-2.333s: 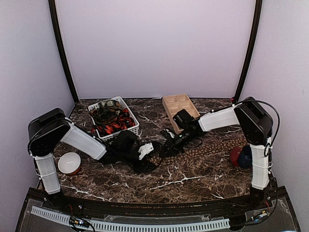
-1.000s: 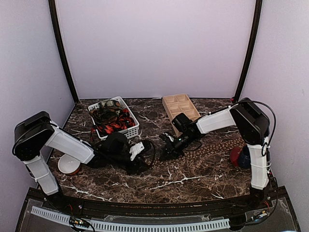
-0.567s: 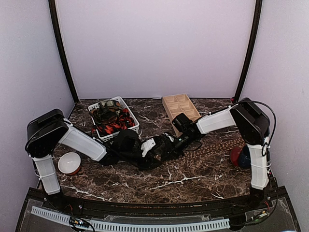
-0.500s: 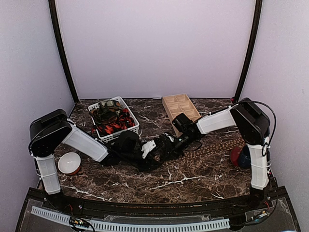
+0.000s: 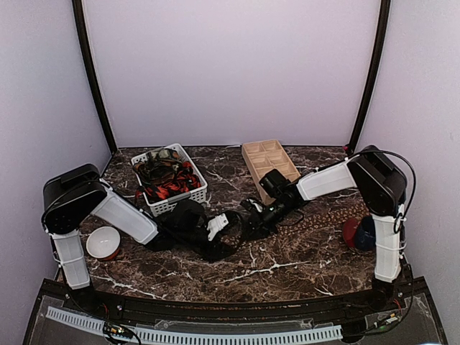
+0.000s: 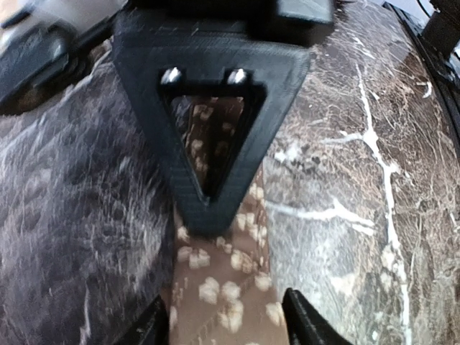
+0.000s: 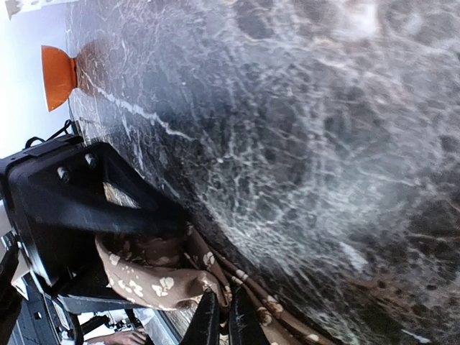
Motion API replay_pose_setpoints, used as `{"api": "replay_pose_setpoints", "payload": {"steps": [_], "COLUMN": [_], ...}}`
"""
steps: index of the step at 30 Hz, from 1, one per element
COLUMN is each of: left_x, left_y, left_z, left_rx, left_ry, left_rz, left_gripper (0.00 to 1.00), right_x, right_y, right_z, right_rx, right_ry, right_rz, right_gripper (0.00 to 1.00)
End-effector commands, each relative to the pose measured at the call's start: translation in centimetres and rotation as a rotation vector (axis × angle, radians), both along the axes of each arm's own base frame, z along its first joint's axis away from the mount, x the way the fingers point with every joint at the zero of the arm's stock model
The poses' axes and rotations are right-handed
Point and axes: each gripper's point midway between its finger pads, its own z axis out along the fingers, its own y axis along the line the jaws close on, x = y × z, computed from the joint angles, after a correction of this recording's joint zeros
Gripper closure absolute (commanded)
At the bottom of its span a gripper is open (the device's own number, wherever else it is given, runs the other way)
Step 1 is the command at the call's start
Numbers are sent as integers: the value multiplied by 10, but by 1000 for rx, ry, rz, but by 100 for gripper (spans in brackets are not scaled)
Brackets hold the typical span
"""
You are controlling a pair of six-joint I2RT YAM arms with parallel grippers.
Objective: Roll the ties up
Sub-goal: Adjust the tie at the center of the board.
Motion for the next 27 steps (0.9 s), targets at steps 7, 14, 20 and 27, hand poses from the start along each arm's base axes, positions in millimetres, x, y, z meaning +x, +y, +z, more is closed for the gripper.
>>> {"api": "replay_pose_setpoints", "payload": {"steps": [7, 14, 20, 27], "left_x": [-13, -14, -22, -12], "left_y": [26, 26, 34, 23], "left_z": [24, 22, 29, 78], "left_rx": [-12, -11, -5, -140], "left_ry": [-47, -48, -64, -60], "left_rz": [22, 14, -17, 89], "left_gripper": [39, 52, 39, 31], "right_x": [-2, -5, -4, -8], "right_y": [0, 6, 10, 6], "right_z": [-1, -7, -10, -14], "right_rx": [-7, -18, -37, -49], "right_ry": [4, 9, 5, 10], "right_rz": [-2, 14, 19, 24], "right_gripper": [99, 99, 99, 99]}}
